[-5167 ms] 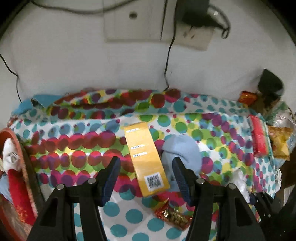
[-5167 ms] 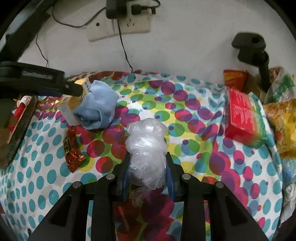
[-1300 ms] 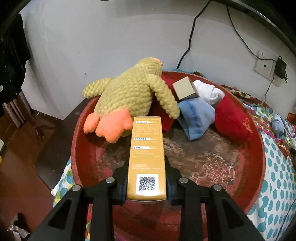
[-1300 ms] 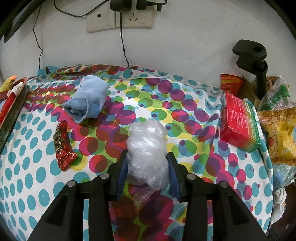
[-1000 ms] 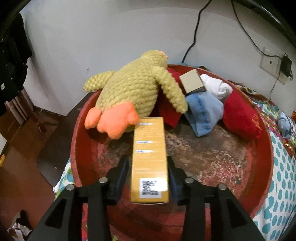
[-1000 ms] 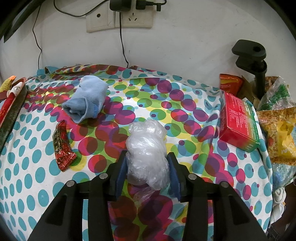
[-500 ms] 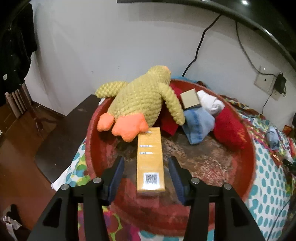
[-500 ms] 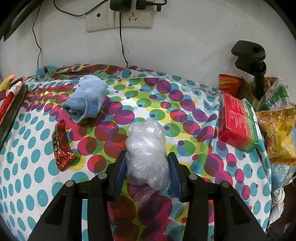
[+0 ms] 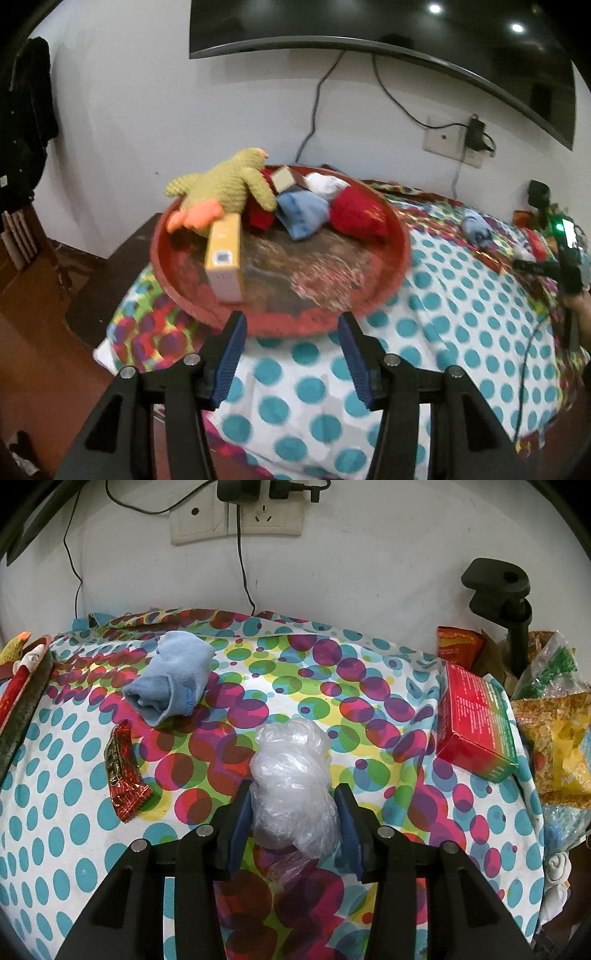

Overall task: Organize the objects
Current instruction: 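Carry the clear plastic bag onto the red tray and open the right gripper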

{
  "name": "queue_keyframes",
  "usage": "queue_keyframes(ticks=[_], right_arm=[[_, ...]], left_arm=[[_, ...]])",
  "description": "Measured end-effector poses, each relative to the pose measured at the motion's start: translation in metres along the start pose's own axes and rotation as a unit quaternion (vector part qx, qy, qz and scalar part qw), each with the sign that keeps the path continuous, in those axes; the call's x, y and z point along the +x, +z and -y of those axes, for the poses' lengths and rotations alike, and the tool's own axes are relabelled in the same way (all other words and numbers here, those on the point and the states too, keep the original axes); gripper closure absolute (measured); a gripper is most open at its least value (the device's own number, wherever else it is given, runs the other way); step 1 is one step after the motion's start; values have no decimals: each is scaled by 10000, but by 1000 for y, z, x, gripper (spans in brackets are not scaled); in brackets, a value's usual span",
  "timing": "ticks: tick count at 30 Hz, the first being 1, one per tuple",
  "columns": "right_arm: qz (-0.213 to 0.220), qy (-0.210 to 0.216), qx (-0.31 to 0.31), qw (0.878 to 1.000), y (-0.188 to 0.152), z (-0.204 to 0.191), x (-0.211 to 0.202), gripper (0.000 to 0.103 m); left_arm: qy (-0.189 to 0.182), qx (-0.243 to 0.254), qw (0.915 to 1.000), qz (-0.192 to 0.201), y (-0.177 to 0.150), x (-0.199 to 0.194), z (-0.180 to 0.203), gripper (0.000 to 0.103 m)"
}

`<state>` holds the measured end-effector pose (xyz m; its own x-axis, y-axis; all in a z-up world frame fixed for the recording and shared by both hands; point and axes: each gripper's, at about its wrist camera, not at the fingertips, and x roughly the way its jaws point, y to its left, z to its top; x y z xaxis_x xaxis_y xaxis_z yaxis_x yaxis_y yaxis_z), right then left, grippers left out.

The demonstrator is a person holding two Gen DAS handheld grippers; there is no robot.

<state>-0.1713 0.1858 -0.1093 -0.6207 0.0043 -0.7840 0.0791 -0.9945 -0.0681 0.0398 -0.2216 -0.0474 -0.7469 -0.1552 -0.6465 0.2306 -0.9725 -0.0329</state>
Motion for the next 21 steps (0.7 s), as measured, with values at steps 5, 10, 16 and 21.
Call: queue_keyframes(ticks=[5, 10, 16, 21], right_arm=[[-17, -3, 164, 9999, -2, 3, -1, 47], [180, 61, 143, 9997, -6, 0, -11, 53], [152, 114, 252, 9995, -6, 4, -9, 75], [125, 31, 223, 9997, -7, 3, -6, 75]], left_arm=[[-367, 22, 9991, -197, -13, 1, 8, 50], [-462, 97, 9987, -171, -12, 0, 11, 50], [-556, 199, 9979, -255, -14, 0, 20, 50], [-533, 381, 9971, -389, -20, 6, 29, 49]])
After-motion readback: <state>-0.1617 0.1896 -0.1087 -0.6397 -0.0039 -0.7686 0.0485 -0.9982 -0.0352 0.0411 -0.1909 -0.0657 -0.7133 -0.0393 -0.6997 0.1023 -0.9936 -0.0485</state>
